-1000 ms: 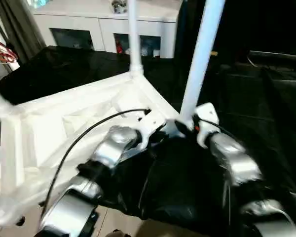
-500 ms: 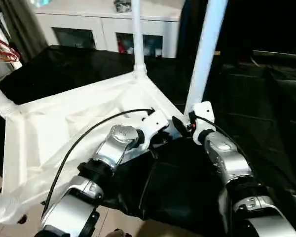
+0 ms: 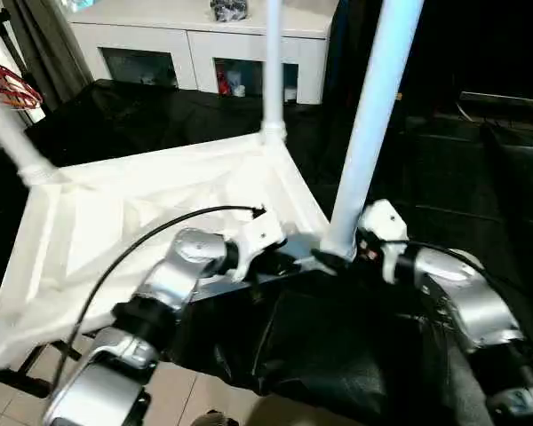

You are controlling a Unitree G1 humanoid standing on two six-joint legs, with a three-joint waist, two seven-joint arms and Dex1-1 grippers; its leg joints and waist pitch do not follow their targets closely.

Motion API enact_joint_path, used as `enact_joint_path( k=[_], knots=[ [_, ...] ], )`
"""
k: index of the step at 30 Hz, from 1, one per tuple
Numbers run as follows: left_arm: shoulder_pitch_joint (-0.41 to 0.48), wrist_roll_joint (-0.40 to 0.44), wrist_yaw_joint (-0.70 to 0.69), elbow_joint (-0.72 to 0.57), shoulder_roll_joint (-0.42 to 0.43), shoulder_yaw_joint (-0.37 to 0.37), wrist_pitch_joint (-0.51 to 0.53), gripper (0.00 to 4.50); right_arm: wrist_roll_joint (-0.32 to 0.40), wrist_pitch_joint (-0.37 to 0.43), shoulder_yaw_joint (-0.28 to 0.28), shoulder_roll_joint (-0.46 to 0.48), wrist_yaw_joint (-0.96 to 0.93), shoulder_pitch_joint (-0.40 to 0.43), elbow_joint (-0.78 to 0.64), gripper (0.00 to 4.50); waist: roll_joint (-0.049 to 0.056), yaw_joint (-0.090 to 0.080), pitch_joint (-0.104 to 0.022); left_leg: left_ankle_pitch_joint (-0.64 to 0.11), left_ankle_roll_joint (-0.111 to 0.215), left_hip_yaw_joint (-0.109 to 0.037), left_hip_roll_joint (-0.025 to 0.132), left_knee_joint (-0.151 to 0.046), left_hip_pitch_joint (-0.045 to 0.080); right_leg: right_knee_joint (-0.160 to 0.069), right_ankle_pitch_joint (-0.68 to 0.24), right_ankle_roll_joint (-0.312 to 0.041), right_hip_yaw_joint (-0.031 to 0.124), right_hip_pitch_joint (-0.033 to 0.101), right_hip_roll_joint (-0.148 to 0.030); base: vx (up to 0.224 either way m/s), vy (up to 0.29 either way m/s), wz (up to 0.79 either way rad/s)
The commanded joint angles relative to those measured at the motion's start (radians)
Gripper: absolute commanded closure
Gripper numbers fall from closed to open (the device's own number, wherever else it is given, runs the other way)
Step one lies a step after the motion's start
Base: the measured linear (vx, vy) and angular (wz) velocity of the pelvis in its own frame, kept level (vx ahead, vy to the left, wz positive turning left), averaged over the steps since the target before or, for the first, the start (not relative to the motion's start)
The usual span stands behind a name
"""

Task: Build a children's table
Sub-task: Rotate leg to tighten

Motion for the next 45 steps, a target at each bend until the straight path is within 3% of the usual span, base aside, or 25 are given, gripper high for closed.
enact_joint_path(
  k=[1,8,9,16,23,28,30,33,35,37,38,41,42,45],
  knots=[
    [-0.007,-0.035,-0.039,-0.06,0.006,0.001,-0.031,4.5,0.015,0.017,0.025,-0.002,0.047,0.011,-0.024,0.65,-0.015,0.001,-0.067,-0.208,0.083,-0.021,0.06,-0.071,0.017,-0.081,-0.239,-0.211,0.047,0.047,-0.08,0.0,0.0,0.0],
    [0.024,-0.052,-0.122,-0.118,0.065,-0.012,-0.019,4.5,0.016,0.039,0.052,-0.038,0.101,0.014,-0.048,1.04,-0.015,0.004,-0.07,-0.179,0.081,-0.02,0.061,-0.069,0.016,-0.073,-0.183,-0.228,0.048,0.046,-0.079,0.0,0.0,0.0],
    [0.026,-0.054,-0.131,-0.12,0.07,-0.011,-0.02,4.5,0.013,0.041,0.056,-0.042,0.108,0.015,-0.051,1.26,-0.016,0.004,-0.07,-0.176,0.082,-0.02,0.061,-0.068,0.017,-0.072,-0.177,-0.23,0.048,0.046,-0.079,0.0,0.0,0.0],
    [0.035,-0.062,-0.154,-0.142,0.083,-0.013,-0.006,4.5,0.009,0.052,0.062,-0.045,0.131,0.014,-0.058,1.75,-0.018,0.005,-0.07,-0.173,0.083,-0.02,0.06,-0.067,0.015,-0.072,-0.185,-0.229,0.047,0.048,-0.08,0.0,0.0,0.0],
    [0.039,-0.064,-0.149,-0.148,0.08,-0.012,0.004,4.5,0.033,0.069,0.063,-0.031,0.124,0.024,-0.062,1.81,-0.018,0.006,-0.072,-0.158,0.085,-0.02,0.059,-0.066,0.015,-0.07,-0.171,-0.229,0.047,0.049,-0.08,0.0,0.0,0.0],
    [0.013,-0.044,-0.05,-0.095,0.035,0.004,0.028,4.5,0.016,0.106,0.033,0.037,-0.004,0.02,0.002,1.82,-0.017,0.002,-0.069,-0.184,0.068,-0.021,0.057,-0.068,0.017,-0.075,-0.209,-0.228,0.046,0.048,-0.08,0.0,0.0,0.0],
    [-0.028,-0.016,0.081,-0.03,-0.028,0.02,0.047,4.5,-0.022,0.108,-0.001,0.123,-0.195,-0.015,0.09,1.82,-0.018,-0.006,-0.066,-0.222,0.032,-0.022,0.053,-0.073,0.021,-0.085,-0.291,-0.205,0.045,0.046,-0.081,0.0,0.0,0.0],
    [-0.053,0.002,0.147,0.006,-0.075,0.016,0.058,4.5,-0.028,0.113,-0.023,0.184,-0.3,-0.04,0.14,1.82,-0.015,-0.015,-0.065,-0.244,0.012,-0.024,0.052,-0.074,0.025,-0.091,-0.319,-0.193,0.045,0.044,-0.082,0.0,0.0,0.0],
    [-0.073,0.018,0.2,0.034,-0.111,0.011,0.067,4.5,-0.047,0.111,-0.028,0.222,-0.378,-0.06,0.175,1.82,-0.01,-0.018,-0.067,-0.225,0.017,-0.026,0.052,-0.075,0.018,-0.085,-0.274,-0.194,0.047,0.048,-0.081,0.0,0.0,0.0],
    [-0.097,0.03,0.278,0.069,-0.157,0.012,0.082,4.5,-0.073,0.103,-0.031,0.266,-0.469,-0.086,0.218,1.83,-0.015,-0.022,-0.069,-0.209,0.026,-0.022,0.049,-0.071,0.018,-0.084,-0.235,-0.201,0.047,0.048,-0.077,0.0,0.0,0.0],
    [-0.109,0.035,0.32,0.087,-0.179,0.014,0.087,4.5,-0.085,0.099,-0.035,0.289,-0.515,-0.102,0.241,1.83,-0.009,-0.021,-0.07,-0.201,0.027,-0.022,0.048,-0.07,0.02,-0.084,-0.225,-0.207,0.047,0.047,-0.079,0.0,0.0,0.0],
    [-0.131,0.041,0.378,0.119,-0.216,0.021,0.09,4.5,-0.105,0.072,-0.04,0.335,-0.581,-0.132,0.288,1.83,-0.011,-0.022,-0.07,-0.203,0.028,-0.023,0.047,-0.07,0.019,-0.085,-0.229,-0.207,0.046,0.049,-0.08,0.0,0.0,0.0],
    [-0.135,0.044,0.382,0.127,-0.223,0.023,0.084,4.5,-0.099,0.062,-0.05,0.349,-0.587,-0.14,0.303,1.83,-0.007,-0.019,-0.072,-0.199,0.03,-0.024,0.048,-0.07,0.018,-0.084,-0.219,-0.204,0.045,0.051,-0.08,0.0,0.0,0.0],
    [-0.133,0.051,0.379,0.128,-0.223,0.019,0.075,4.5,-0.089,0.049,-0.062,0.364,-0.589,-0.153,0.322,1.13,-0.008,-0.021,-0.073,-0.198,0.041,-0.024,0.051,-0.071,0.019,-0.08,-0.174,-0.216,0.046,0.05,-0.079,0.0,0.0,0.0]
  ],
)
